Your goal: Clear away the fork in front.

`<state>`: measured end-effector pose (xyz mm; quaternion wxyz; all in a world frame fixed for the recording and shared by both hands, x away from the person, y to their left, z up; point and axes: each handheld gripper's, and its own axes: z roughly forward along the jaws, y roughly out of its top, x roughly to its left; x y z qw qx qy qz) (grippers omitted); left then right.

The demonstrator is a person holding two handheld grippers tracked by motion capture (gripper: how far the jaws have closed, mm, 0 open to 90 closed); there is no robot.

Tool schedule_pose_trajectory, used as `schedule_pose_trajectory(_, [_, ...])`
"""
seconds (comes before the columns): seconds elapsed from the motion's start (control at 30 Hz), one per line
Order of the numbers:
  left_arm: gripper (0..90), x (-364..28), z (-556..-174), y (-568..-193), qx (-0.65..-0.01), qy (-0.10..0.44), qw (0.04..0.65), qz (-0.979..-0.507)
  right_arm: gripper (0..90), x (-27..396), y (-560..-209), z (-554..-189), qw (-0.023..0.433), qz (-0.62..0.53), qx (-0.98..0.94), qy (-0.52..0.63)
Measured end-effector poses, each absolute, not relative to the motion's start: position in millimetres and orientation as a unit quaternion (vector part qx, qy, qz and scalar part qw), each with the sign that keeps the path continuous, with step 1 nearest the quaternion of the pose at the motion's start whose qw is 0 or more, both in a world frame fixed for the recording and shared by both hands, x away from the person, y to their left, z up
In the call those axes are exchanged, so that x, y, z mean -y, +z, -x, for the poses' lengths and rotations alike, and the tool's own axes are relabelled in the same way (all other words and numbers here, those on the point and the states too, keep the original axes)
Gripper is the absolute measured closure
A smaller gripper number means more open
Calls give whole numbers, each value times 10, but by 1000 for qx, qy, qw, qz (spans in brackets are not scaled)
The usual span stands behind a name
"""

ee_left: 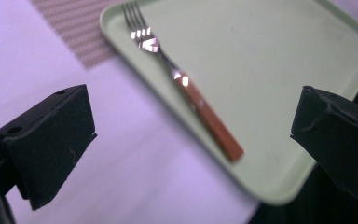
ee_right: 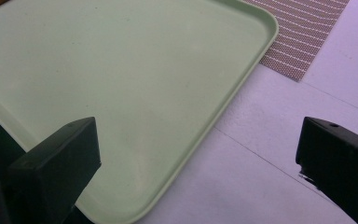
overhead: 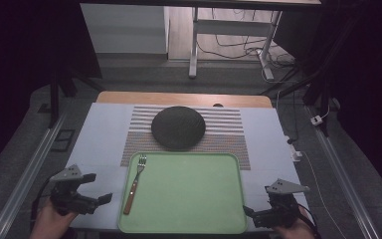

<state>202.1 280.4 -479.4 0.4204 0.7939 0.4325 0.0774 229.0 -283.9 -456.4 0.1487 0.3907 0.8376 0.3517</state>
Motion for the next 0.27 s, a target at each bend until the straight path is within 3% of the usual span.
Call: schedule_pose_trajectory(0.27, [0, -2812, -1979, -4784, -455, 73, 396, -794, 0, 2847, -4570, -2294, 149, -390, -838, 350])
